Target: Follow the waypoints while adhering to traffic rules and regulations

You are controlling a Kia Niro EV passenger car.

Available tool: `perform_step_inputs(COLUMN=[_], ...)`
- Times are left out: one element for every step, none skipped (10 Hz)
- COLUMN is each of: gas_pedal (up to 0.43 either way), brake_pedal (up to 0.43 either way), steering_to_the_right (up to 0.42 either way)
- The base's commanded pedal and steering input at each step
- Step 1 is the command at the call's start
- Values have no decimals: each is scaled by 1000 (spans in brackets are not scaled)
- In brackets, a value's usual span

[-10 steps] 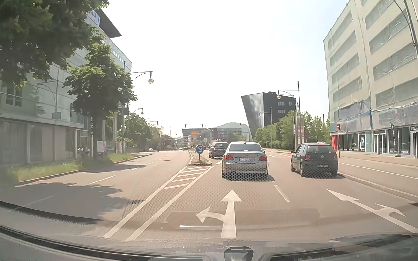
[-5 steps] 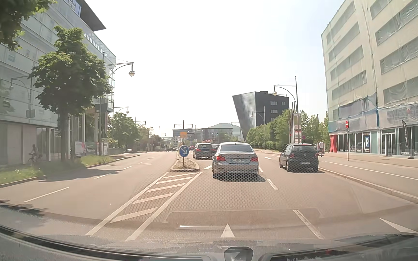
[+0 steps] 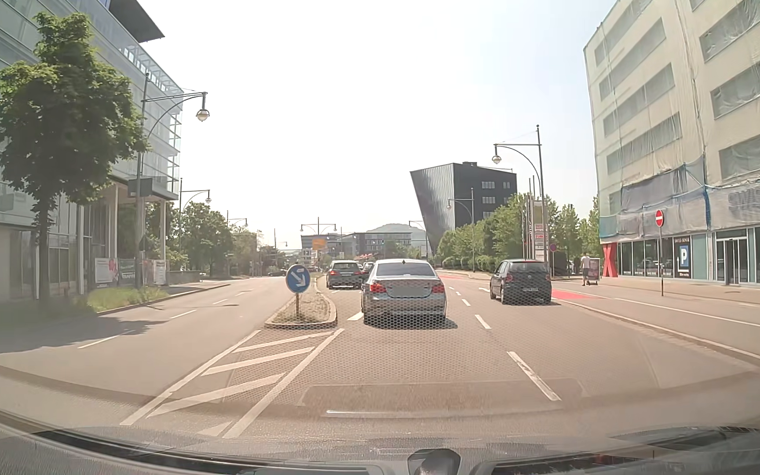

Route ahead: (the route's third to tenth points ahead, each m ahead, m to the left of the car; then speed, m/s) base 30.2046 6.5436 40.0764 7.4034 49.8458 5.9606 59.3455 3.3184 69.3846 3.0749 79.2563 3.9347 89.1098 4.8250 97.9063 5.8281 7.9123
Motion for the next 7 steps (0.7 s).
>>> perform_step_inputs(gas_pedal=[138, 150, 157, 169, 177, 189, 197], brake_pedal=[0, 0, 0, 0, 0, 0, 0], steering_to_the_right=[9, 7, 0, -8, -11, -11, -10])
